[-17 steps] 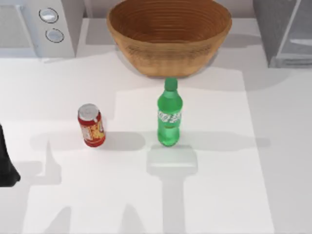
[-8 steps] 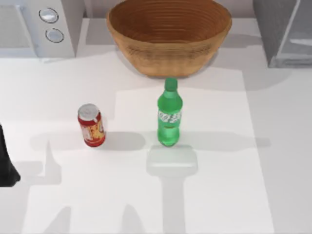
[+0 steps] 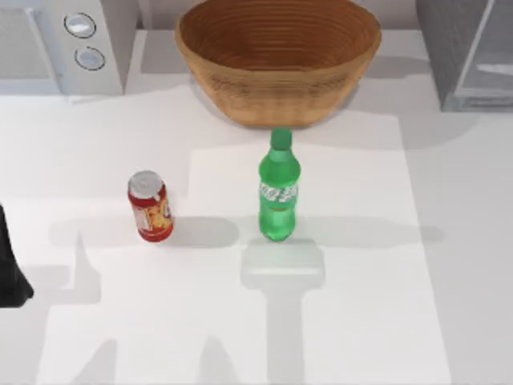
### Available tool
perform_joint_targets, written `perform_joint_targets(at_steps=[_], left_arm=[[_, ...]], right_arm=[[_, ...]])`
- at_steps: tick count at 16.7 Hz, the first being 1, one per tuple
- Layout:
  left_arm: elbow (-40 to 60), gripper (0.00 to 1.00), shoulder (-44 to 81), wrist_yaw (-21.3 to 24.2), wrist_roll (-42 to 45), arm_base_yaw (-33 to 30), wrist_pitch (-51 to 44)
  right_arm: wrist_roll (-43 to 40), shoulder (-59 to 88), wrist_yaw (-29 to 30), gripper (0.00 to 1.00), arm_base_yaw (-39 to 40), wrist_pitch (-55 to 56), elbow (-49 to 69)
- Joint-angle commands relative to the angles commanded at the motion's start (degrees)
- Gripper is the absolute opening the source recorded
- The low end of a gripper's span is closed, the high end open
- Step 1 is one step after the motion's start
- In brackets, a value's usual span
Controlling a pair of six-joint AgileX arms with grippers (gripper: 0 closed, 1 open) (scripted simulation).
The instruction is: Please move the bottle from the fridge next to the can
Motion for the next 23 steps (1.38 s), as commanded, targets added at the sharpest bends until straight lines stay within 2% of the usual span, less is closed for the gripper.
perform_joint_targets(at_steps=[7,11,14,20,23], left_arm=[[0.0,1.00,0.0,0.0,0.0,0.0,0.0],[0.0,1.00,0.0,0.0,0.0,0.0,0.0],[0.0,1.00,0.0,0.0,0.0,0.0,0.0],[0.0,1.00,0.0,0.0,0.0,0.0,0.0],[0.0,1.00,0.0,0.0,0.0,0.0,0.0]], right_arm=[[36.4,0.4,5.1,1.00,21.5,29.1,-0.6],[52.2,0.3,7.6,1.00,31.8,43.2,-0.8],[57.8,0.1,8.6,1.00,36.2,48.7,-0.9],[58.5,-0.3,8.8,1.00,36.3,49.7,-1.4],[61.6,-0.9,11.8,1.00,39.9,51.3,-2.6]])
